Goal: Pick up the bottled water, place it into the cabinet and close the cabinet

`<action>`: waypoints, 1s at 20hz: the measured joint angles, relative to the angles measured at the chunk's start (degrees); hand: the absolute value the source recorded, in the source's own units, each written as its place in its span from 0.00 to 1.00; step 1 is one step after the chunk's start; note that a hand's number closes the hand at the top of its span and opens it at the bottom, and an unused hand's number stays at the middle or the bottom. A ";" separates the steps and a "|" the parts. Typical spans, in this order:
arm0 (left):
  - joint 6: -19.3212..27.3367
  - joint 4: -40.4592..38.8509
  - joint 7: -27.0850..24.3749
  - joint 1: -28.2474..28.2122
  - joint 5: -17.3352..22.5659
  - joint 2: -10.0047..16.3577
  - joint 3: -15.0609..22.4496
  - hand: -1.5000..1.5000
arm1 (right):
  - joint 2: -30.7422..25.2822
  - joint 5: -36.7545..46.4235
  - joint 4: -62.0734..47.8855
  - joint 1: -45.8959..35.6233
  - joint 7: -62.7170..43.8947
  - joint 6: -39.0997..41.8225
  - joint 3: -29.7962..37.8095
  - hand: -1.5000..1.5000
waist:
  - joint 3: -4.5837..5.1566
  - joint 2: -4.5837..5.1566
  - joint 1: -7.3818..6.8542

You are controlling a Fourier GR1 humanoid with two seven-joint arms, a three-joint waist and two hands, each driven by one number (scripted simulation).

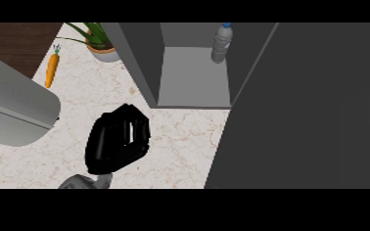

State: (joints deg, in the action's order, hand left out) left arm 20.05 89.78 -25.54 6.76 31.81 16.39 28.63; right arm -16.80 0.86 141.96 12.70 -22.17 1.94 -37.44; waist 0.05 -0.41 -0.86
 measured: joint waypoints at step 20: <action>-9.91 13.03 -4.54 -19.87 4.96 10.83 -9.92 1.00 | 6.36 10.67 -8.45 -28.76 -14.52 -14.01 -14.09 1.00 | 0.16 0.27 -0.98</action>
State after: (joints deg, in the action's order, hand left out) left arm 10.14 102.81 -30.08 -13.11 36.77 27.22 18.71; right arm -10.44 11.53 133.52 -16.05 -36.69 -12.07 -51.53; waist 0.20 -0.14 -1.84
